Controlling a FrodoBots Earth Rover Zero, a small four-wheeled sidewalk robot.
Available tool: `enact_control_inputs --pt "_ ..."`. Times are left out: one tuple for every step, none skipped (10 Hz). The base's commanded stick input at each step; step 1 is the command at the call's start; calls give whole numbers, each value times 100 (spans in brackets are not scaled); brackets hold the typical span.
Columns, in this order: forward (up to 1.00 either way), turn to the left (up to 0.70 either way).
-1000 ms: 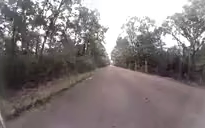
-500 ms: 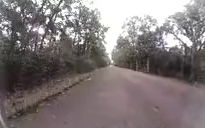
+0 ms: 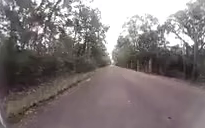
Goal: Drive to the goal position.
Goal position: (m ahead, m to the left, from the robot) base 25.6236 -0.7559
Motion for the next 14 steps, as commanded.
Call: enact_control_inputs --pt "70 0" --pt "70 0" --pt "70 0" --pt "70 0" --pt "70 0" --pt "70 0" --pt "70 0" --pt "70 0" --pt "70 0" --pt "70 0" --pt "70 0" --pt "70 0" --pt "70 0" --pt "70 0"
